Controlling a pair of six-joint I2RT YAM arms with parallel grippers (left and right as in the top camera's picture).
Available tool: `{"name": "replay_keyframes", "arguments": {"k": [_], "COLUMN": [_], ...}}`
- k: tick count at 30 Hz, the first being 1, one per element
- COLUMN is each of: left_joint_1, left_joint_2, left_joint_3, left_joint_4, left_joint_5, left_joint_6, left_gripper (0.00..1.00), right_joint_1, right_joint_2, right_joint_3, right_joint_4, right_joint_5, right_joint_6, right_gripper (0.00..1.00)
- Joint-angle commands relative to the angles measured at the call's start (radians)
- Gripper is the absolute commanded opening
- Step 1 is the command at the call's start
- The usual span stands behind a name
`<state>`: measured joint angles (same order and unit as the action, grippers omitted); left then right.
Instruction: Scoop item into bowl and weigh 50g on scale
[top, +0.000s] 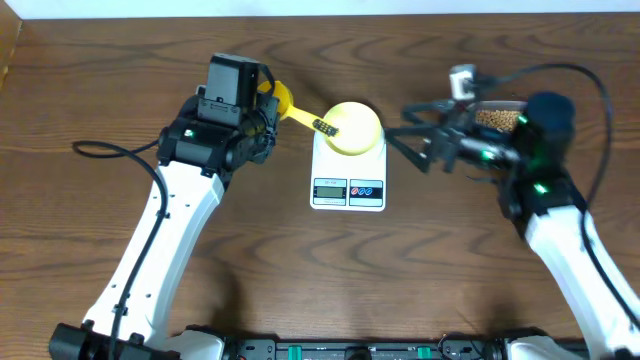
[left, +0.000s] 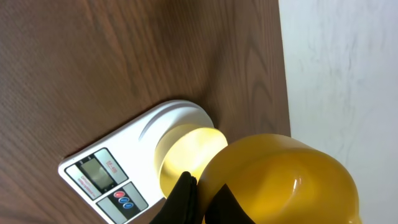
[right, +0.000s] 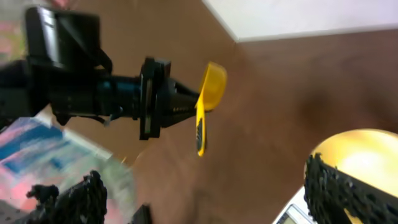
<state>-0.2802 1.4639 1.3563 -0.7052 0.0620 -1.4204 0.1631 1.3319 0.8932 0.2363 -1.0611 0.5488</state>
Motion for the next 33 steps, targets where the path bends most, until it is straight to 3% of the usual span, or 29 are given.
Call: {"name": "replay_keyframes", "arguments": {"k": [1,7,15,17,22,25,33], "left_joint_1": [-0.017,-0.029,-0.052,-0.061,-0.092,-0.111,-0.132], "left_joint_2": [0.019,0.042,0.068,0.076,0.09,0.092,0.092], "left_joint_3": [0.003,0.003,0.003,0.003,0.003,0.003,0.003], "left_joint_4": [0.0,0.012,0.088,0.1,0.107,0.109,0.108], "left_joint_5": [-0.056,-0.061,-0.061,-0.062,-0.063,-0.063,-0.056], "left_joint_6": [-0.035,-0.09,-0.108,-0.112,-0.142,-0.153,-0.167], "left_gripper": [0.07,0.08,0.07,0.07,0.08,0.07,0.07], "right_joint_1": [0.058,0.125,0.138,0.138,0.154,0.173,0.209], "right_joint_2": [0.081,0.193,0.239,0.24,0.24,0.24,0.24], "right_joint_3": [0.084,0.103,0.101,0.101,0.101,0.101,0.101], "right_joint_4": [0.016,0.159,0.148,0.142,0.138,0.136,0.107], "right_joint_5": [-0.029,-0.014,0.092,0.125,0.196,0.211,0.308], "right_joint_6": [0.023,0.058,0.224,0.229,0.262,0.266,0.289], "right_gripper": [0.99,0.99,0.98,0.88,0.75,0.59,0.44]}}
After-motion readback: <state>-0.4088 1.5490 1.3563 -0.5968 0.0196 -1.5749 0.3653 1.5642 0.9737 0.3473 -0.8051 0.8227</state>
